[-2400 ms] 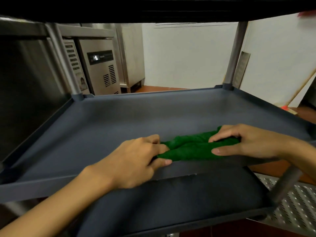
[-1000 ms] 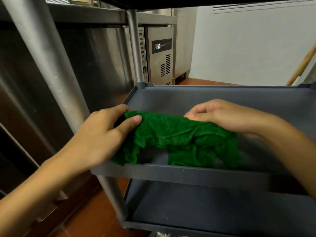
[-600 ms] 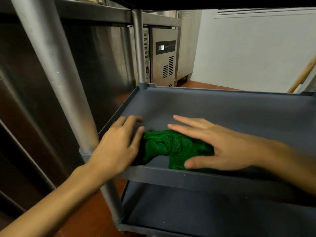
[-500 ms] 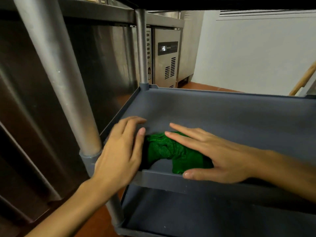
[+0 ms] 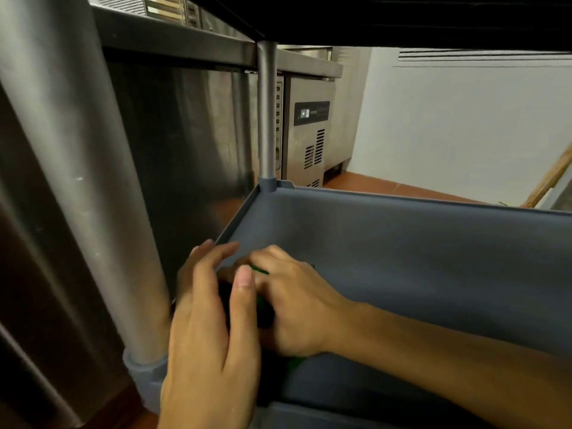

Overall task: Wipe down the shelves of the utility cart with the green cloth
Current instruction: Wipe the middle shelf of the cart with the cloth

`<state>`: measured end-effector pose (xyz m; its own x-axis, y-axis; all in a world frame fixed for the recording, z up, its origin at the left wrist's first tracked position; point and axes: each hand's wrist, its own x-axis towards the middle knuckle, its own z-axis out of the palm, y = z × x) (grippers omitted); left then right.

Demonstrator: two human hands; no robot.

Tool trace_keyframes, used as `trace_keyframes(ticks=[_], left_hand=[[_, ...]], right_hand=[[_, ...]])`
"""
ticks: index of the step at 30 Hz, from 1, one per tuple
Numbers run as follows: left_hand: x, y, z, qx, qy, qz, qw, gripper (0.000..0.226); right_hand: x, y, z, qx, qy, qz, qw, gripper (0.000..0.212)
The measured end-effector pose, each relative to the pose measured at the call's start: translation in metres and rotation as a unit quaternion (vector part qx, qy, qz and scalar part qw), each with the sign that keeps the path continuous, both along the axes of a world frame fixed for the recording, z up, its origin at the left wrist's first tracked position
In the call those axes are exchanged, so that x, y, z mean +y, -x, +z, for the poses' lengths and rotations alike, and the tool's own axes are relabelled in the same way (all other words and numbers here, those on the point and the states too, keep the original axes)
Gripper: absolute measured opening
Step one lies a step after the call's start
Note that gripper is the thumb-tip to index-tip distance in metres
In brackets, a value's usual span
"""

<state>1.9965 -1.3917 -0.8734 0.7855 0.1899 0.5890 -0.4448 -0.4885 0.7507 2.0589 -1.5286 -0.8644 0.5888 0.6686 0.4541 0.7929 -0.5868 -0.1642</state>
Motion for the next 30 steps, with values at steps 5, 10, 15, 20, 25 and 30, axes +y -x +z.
trace_keyframes(ticks=[5, 10, 15, 20, 25, 30], left_hand=[[-0.004, -0.002, 0.002, -0.026, -0.011, 0.022, 0.999, 0.044], [-0.006, -0.002, 0.002, 0.021, -0.077, 0.014, 0.997, 0.054], [-0.006, -0.003, 0.002, 0.025, -0.106, 0.005, 0.994, 0.033], [-0.008, -0.002, 0.004, 0.061, -0.105, 0.005, 0.993, 0.03], [-0.01, 0.003, 0.009, 0.094, -0.154, -0.007, 0.984, 0.034], [-0.027, -0.003, 0.018, 0.108, -0.311, -0.069, 0.942, 0.057]], right_hand=[[-0.012, -0.051, -0.003, 0.007, -0.036, -0.034, 0.999, 0.044], [-0.068, -0.114, 0.002, 0.051, -0.06, -0.164, 0.983, 0.038], [-0.195, -0.116, 0.002, -0.002, -0.069, -0.325, 0.943, 0.038], [-0.371, -0.049, -0.01, -0.03, -0.044, -0.547, 0.836, 0.049], [-0.516, 0.02, -0.024, 0.04, -0.093, -0.691, 0.716, 0.101], [-0.45, 0.043, -0.001, 0.009, -0.001, -0.706, 0.708, 0.081]])
